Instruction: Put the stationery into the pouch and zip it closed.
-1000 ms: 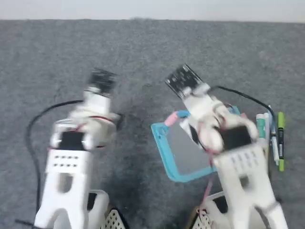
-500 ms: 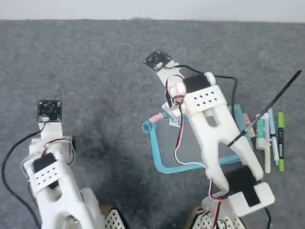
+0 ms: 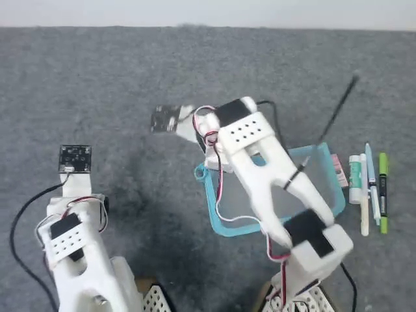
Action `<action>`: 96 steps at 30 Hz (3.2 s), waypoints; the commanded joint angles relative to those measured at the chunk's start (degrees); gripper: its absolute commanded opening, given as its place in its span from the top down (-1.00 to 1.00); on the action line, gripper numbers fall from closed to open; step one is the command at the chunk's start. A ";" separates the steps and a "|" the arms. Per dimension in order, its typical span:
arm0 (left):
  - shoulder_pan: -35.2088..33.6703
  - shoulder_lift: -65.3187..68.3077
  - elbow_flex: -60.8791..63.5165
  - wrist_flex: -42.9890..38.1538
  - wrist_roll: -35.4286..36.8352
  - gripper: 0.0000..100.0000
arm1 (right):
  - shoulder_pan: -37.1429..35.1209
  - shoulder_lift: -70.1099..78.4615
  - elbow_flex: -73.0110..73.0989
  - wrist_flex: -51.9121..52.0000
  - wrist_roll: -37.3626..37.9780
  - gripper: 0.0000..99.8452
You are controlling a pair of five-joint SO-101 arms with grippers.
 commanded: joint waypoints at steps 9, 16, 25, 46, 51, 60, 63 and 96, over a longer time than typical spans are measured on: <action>-0.09 -1.41 0.57 -2.99 -0.62 0.58 | -0.48 7.34 -2.99 -4.53 17.05 0.54; -0.09 -1.41 0.57 -2.99 -0.62 0.58 | -0.92 9.27 -2.81 -7.34 18.64 0.54; -0.09 -1.76 1.19 -3.08 -0.62 0.58 | -3.38 9.27 -3.08 -9.19 12.66 1.00; 6.86 -1.76 0.66 -2.73 -0.18 0.58 | -1.19 8.22 -55.30 9.80 -21.45 0.99; 25.85 -1.85 -2.51 -2.73 3.16 0.58 | -7.08 17.01 -72.09 20.00 -26.20 0.99; 42.11 -1.41 -14.81 -0.26 26.64 0.58 | -6.29 10.68 -70.24 22.20 -37.89 0.99; 46.33 -1.41 -17.36 -0.18 35.08 0.58 | -8.40 2.51 -55.56 22.20 -39.30 0.99; 37.98 -1.85 -40.22 22.77 4.92 0.48 | 8.22 -60.97 54.51 -17.01 -31.65 0.99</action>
